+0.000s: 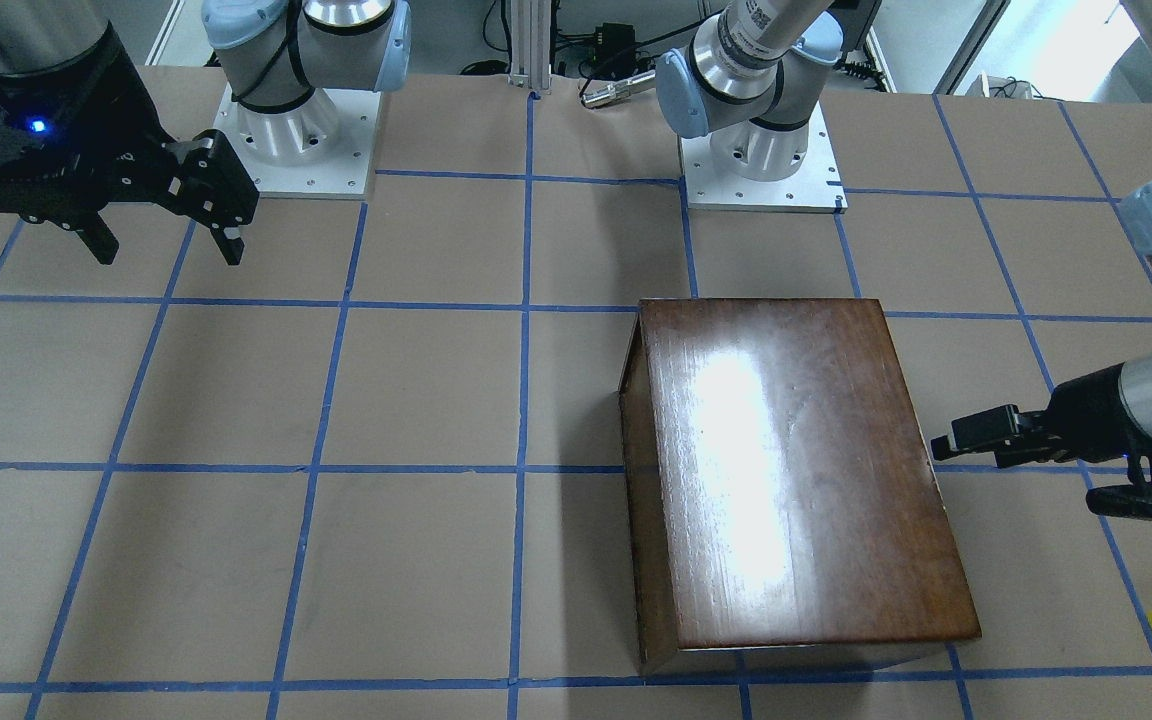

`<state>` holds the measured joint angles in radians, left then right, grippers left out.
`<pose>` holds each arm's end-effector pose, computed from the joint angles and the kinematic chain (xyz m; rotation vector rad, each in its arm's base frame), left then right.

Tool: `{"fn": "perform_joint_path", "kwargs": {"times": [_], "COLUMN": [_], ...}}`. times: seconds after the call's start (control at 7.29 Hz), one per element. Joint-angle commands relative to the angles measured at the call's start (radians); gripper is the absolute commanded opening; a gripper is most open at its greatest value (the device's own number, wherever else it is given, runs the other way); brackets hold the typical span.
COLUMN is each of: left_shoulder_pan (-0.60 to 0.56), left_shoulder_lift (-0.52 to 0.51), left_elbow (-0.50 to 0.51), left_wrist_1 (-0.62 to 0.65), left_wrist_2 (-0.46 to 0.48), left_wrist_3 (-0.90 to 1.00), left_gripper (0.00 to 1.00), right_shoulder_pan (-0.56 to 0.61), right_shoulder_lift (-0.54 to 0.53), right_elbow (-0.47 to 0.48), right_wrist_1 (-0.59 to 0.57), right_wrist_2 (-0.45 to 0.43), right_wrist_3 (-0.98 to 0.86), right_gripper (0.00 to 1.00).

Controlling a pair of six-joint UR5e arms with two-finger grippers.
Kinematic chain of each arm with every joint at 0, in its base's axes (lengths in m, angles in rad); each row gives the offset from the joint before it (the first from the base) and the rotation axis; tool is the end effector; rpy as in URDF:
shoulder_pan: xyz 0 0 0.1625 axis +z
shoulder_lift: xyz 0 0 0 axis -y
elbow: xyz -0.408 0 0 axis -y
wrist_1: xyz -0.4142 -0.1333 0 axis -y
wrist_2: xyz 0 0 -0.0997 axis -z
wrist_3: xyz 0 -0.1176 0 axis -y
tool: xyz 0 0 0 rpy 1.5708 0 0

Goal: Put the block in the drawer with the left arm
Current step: 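Hook the left gripper around the white drawer handle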

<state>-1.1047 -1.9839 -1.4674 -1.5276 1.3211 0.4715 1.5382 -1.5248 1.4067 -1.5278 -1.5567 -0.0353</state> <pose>0.1356 -0.6308 0.2738 0.0395 -2.7948 -0.1757 0.1173 -0.5424 0.5091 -0.0051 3.1278 -0.1182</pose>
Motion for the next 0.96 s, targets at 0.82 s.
{"fn": "perform_joint_path", "kwargs": {"times": [0.82], "left_shoulder_pan": [-0.01], "left_shoulder_lift": [-0.041], "left_elbow": [-0.042], "left_wrist_1": [0.098], "left_wrist_2": [-0.005], "left_wrist_3": [-0.042], "left_gripper": [1.0], "right_shoulder_pan": [0.0], "right_shoulder_lift": [0.0], "right_elbow": [0.0], "right_wrist_1": [0.0], "right_wrist_2": [0.001], "right_wrist_3": [0.0], "right_gripper": [1.0]}}
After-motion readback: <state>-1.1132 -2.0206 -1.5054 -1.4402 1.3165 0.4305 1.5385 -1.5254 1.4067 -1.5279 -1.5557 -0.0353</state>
